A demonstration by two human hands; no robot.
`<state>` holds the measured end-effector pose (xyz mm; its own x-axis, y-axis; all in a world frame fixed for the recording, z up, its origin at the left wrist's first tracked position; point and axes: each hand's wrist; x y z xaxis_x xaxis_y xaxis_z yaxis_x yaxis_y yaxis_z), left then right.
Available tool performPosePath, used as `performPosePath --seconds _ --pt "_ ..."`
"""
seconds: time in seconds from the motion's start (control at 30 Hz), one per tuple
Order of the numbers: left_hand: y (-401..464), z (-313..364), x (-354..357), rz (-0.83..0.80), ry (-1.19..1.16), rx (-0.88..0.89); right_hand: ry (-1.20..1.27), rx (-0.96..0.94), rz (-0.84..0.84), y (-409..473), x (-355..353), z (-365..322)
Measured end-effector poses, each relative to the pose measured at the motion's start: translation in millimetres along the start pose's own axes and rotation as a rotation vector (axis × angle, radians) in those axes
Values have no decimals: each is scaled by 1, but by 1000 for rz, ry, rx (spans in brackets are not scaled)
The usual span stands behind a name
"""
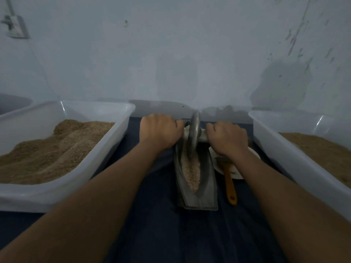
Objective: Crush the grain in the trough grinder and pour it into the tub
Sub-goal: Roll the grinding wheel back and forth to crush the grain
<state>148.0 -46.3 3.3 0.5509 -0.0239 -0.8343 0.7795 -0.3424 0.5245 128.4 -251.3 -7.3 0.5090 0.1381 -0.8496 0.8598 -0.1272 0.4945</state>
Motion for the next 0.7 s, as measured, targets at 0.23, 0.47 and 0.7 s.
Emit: performPosePath --seconds 0.23,0.47,0.7 --pt "-50 5 -9 125 61 20 -27 -181 142 -45 -16 -2" --pt "-103 3 -10 403 -115 71 -22 -287 342 -88 -30 0" --pt "-52 2 -7 192 17 49 -109 -200 183 -57 -20 3"
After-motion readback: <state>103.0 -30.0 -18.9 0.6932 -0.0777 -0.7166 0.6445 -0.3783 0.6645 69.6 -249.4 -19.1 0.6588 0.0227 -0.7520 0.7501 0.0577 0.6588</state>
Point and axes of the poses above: each hand's wrist, its own y-axis towards the middle knuckle, its own x-axis out of the palm, z = x × y, and after that the axes turned 4 degrees about x, right-handed
